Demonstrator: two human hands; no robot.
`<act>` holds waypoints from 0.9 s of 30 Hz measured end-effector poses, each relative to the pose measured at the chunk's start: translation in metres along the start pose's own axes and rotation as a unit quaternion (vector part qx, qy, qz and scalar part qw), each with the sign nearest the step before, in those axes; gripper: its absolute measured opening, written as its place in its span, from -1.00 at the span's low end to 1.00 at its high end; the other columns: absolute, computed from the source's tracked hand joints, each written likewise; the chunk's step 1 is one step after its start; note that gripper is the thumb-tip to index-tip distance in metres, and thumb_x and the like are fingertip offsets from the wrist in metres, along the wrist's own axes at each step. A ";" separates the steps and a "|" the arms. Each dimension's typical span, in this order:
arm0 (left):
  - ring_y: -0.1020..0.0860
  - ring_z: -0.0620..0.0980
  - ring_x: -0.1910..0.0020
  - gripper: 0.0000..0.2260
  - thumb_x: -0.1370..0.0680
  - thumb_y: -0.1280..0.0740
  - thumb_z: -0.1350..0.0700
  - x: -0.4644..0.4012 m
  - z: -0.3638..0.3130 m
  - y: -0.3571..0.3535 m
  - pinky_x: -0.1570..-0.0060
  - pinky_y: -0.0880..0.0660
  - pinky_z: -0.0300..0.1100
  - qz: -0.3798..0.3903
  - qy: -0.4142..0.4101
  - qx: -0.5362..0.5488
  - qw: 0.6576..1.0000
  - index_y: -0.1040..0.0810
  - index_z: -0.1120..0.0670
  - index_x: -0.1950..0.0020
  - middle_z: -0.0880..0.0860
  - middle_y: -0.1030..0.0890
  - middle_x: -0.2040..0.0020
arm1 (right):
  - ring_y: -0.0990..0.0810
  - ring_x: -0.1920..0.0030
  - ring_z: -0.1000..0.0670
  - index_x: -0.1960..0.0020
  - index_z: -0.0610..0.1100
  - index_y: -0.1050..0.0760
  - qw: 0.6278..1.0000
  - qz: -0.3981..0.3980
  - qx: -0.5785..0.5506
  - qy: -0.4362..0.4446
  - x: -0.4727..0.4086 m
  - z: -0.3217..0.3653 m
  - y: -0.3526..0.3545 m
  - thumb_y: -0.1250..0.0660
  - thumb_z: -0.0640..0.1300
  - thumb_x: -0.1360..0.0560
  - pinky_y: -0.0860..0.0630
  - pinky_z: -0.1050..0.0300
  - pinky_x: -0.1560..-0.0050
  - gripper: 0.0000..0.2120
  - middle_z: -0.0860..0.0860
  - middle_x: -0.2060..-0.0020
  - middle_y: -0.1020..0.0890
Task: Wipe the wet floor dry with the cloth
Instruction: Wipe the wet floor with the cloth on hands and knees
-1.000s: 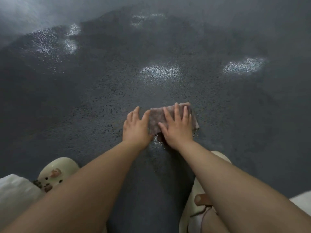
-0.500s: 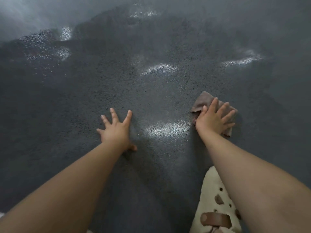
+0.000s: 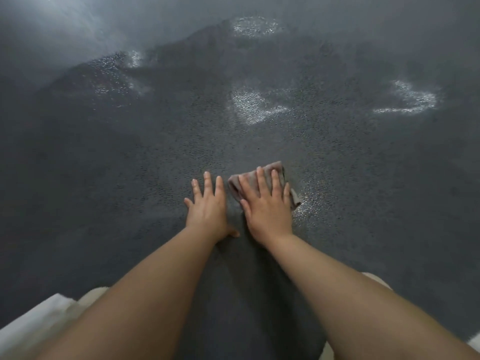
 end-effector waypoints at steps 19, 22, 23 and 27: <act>0.27 0.33 -0.47 0.12 -0.31 -0.55 -0.09 0.051 0.096 -0.023 -0.38 -0.04 0.34 0.019 0.059 0.029 0.998 0.27 -0.16 -0.52 0.13 0.38 -0.50 | 0.11 -0.51 -0.24 -0.53 0.06 -0.10 0.922 -0.063 -0.120 -0.362 0.055 -0.016 -0.018 -0.01 0.02 -0.64 0.11 -0.22 -0.45 -0.54 -0.10 -0.54 0.03; 0.26 0.28 -0.49 0.10 -0.34 -0.51 -0.13 0.053 0.102 -0.028 -0.39 -0.07 0.26 -0.007 0.055 0.019 0.998 0.30 -0.13 -0.52 0.10 0.36 -0.52 | -0.08 -0.47 -0.34 -0.49 0.00 -0.24 0.969 -0.067 -0.102 -0.215 0.047 0.058 -0.032 0.03 0.06 -0.56 -0.03 -0.30 -0.41 -0.49 -0.18 -0.50 -0.16; 0.24 0.25 -0.50 0.06 -0.38 -0.48 -0.13 0.054 0.106 -0.029 -0.40 -0.11 0.20 -0.024 0.050 0.015 0.998 0.31 -0.10 -0.52 0.08 0.33 -0.53 | -0.19 -0.43 -0.37 -0.45 -0.01 -0.32 0.986 -0.067 -0.080 -0.131 0.046 0.088 -0.035 -0.02 0.07 -0.54 -0.13 -0.35 -0.36 -0.50 -0.19 -0.46 -0.27; 0.10 0.08 -0.53 -0.02 -0.45 -0.43 -0.06 0.060 0.127 -0.021 -0.35 -0.29 -0.04 -0.067 0.019 -0.006 0.998 0.28 -0.01 -0.54 -0.02 0.18 -0.56 | -0.28 -0.42 -0.27 -0.40 0.11 -0.36 0.992 0.027 -0.018 0.119 0.051 0.143 -0.053 -0.07 0.11 -0.52 -0.16 -0.23 -0.35 -0.54 -0.09 -0.43 -0.35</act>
Point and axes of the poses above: each hand's wrist, its own x-axis away from the middle knuckle, its own y-axis out of the back of the hand, z = x × y, the point moved 6 cm from there along -x, towards the middle knuckle
